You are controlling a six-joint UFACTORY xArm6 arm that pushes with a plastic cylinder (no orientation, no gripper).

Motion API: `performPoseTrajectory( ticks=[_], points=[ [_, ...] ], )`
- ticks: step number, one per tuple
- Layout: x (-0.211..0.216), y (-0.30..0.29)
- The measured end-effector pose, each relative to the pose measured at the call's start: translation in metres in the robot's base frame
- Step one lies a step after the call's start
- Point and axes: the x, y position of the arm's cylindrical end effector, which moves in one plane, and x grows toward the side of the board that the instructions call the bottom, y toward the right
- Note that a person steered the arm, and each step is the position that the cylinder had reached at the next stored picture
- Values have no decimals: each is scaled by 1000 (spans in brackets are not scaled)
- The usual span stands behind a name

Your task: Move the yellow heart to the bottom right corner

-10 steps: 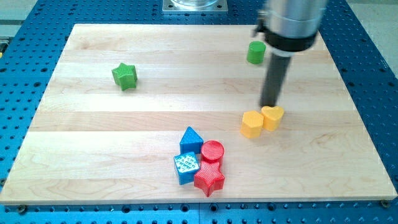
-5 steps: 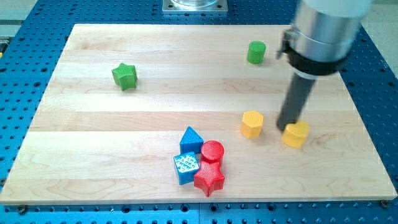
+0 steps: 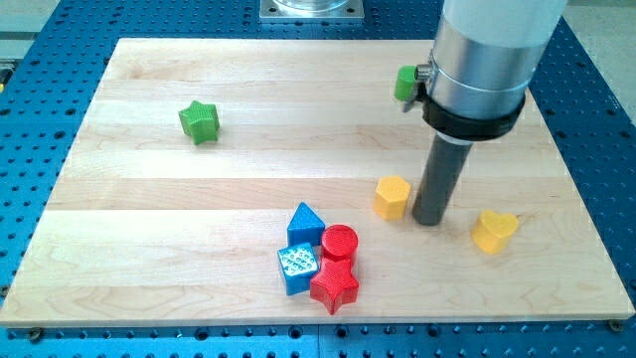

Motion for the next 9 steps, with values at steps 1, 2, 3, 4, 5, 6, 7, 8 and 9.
performPoseTrajectory(
  ticks=[1,2,3,4,5,6,7,8,9],
  points=[
    [17,49],
    [18,60],
    [11,78],
    [11,101],
    [6,126],
    [17,136],
    [31,150],
    [43,172],
    [64,144]
  ],
)
